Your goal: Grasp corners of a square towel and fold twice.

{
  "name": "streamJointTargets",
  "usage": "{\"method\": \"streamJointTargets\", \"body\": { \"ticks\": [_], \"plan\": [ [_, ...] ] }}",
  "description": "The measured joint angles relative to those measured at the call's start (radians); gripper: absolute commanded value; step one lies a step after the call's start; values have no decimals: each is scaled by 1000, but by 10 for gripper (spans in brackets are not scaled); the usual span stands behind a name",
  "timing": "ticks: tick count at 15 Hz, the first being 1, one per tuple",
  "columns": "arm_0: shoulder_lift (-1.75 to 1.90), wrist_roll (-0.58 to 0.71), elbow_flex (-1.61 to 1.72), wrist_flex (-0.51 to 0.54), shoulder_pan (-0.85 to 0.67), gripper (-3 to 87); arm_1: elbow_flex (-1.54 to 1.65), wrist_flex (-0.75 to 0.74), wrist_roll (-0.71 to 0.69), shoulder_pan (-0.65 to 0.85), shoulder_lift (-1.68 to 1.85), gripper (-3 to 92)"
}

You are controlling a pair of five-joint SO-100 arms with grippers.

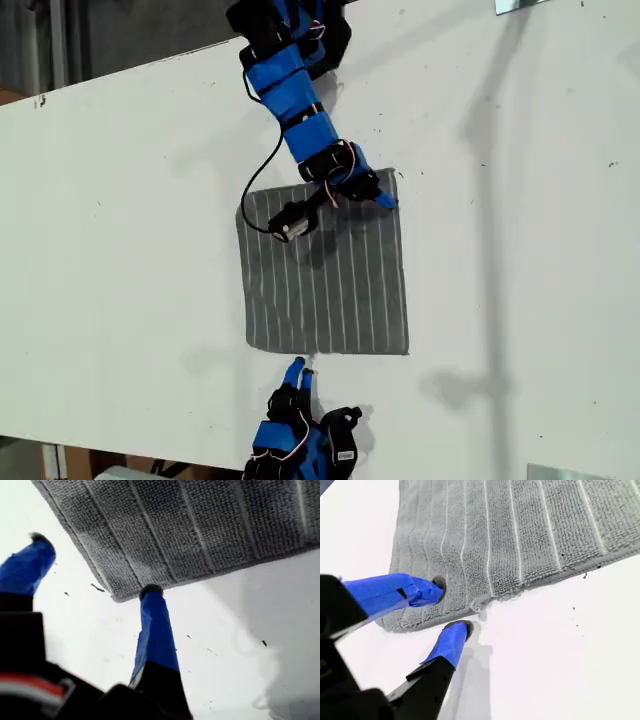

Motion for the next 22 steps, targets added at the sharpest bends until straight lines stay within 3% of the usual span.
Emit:
{"method": "streamJointTargets", "body": {
  "ticks": [6, 7, 8, 11, 18, 22],
  "plan": [
    [0, 8, 0, 0, 0, 134, 32, -14, 17, -21, -46, 372],
    [0, 8, 0, 0, 0, 134, 43, -9, 15, -21, -46, 301],
    [0, 8, 0, 0, 0, 134, 49, -29, 20, -21, -55, 154],
    [0, 8, 0, 0, 9, 132, 63, -100, 67, -37, -91, -1],
    [-44, 20, -112, -35, 143, 130, 72, -144, 81, -51, -109, -1],
    [-457, 84, -318, -32, 156, 128, 72, -146, 81, -51, -109, -1]
  ]
}}
